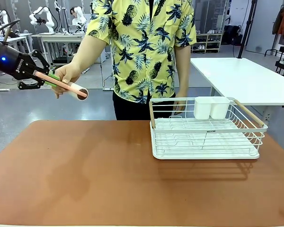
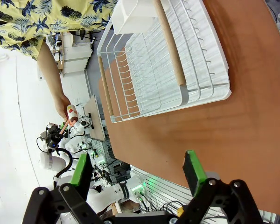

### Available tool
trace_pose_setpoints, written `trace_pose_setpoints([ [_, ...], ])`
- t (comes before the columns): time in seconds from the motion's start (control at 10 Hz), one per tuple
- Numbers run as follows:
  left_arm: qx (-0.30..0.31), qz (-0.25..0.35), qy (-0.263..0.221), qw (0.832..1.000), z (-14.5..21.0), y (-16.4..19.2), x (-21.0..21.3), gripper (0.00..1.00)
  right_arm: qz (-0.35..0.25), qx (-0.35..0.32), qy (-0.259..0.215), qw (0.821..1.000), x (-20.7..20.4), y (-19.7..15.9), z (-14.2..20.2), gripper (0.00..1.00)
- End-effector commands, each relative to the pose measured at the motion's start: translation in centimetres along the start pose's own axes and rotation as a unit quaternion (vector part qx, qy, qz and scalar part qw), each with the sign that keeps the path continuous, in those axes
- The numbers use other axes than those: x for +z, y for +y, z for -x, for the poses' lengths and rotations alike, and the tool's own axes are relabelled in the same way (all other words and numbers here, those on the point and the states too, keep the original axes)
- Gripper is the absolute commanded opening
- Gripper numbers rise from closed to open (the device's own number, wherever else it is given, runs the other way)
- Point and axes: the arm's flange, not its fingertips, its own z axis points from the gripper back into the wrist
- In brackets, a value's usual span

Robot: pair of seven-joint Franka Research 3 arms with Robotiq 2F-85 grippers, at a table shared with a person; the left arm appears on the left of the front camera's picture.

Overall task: Clean the table.
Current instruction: Pick up the Lint Roller when the human hands it over, then clean the table with the Lint Roller when the human lifts the Dish drying rack.

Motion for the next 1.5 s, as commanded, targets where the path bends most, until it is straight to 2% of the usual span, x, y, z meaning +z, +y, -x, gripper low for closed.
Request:
trace_pose_setpoints([
  [0.0,-0.006,0.022,-0.016,1.000,-0.30,0.14,0.15,0.01,-0.002,0.002,-0.002,1.000,0.18,0.31,0.12,1.00],
  [0.1,0.000,0.000,0.000,1.000,0.00,0.00,0.00,0.01,-0.002,0.002,-0.002,1.000,0.18,0.31,0.12,1.00],
  [1.4,0.000,0.000,0.000,1.000,0.00,0.00,0.00,0.01,-0.002,0.002,-0.002,1.000,0.18,0.31,0.12,1.00],
])
